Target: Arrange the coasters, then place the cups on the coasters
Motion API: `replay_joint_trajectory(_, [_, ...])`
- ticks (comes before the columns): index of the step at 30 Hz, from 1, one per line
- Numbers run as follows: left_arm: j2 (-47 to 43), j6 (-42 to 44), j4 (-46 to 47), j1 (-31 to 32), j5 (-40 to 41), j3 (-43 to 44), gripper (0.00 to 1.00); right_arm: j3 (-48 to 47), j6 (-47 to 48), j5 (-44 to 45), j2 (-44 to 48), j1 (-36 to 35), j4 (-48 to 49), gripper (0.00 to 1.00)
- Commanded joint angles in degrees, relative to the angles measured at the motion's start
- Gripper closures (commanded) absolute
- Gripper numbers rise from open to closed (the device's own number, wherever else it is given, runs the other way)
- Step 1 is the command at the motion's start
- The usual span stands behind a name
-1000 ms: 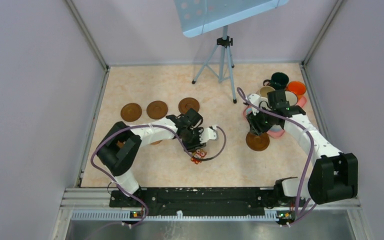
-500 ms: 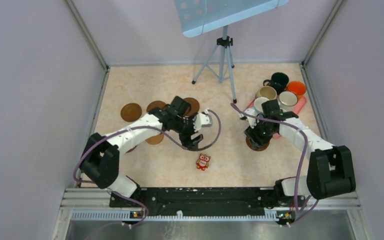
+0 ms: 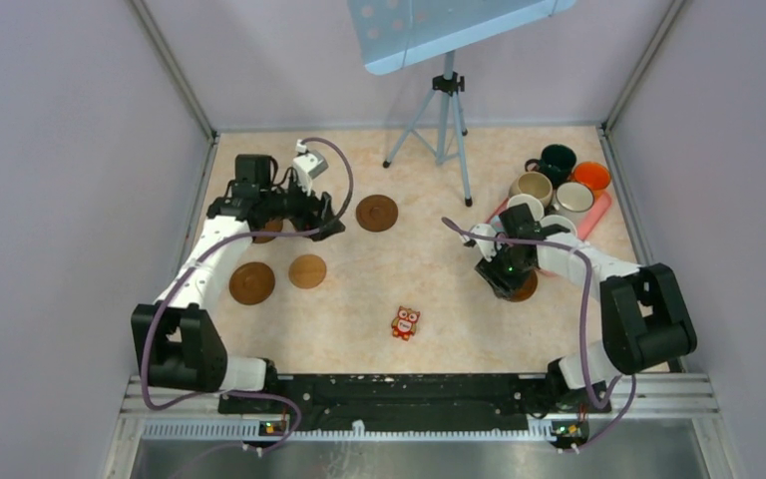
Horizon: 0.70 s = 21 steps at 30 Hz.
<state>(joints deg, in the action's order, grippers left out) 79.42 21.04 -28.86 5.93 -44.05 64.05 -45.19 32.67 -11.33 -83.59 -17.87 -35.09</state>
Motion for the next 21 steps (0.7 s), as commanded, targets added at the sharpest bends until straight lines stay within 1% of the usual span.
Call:
replay_joint_trajectory(1, [-2.12,-4.24,3.92,-1.67,-1.14,0.13,0.09,-1.68,-3.28,-0.11,-4.27,-2.7,4.48,0.56])
replay_joint_trajectory(3, [-1.8,-5.13,4.63,-2.11,2.55,0.18,0.09,-3.25,-4.28,-0.85,-6.1,-4.15,4.95,0.58])
replay_joint_trajectory(5, [-1.3,-6.13,5.09,-3.24,4.28,0.19,0.09,-5.0,-4.8,-0.8,-8.01,-6.25,5.41,0.59])
replay_joint_trajectory(8, [-0.55,-7.17,4.97,-5.1,3.52,-0.08,0.09,-8.06,-5.86,-0.84,-10.94,-9.78,6.28,0.61])
replay_joint_trajectory(11, [-0.05,-7.34,4.7,-5.49,3.68,-0.48,0.08,-11.7,-7.27,-1.97,-14.5,-12.45,6.61,0.62])
replay_joint_trajectory(12, [-0.01,-7.41,4.69,-6.98,3.92,-0.65,0.08,-12.9,-7.75,-2.45,-15.66,-13.34,6.62,0.62])
replay_joint_trajectory(15, [0.16,-7.97,4.82,-8.37,4.16,-0.79,0.07,-16.27,-9.09,-3.83,-18.38,-16.17,7.15,0.63])
replay_joint_trajectory(21, [0.78,-9.32,4.85,-10.26,5.09,-0.06,0.05,-25.59,-11.04,-5.55,-24.37,-22.76,6.86,0.63])
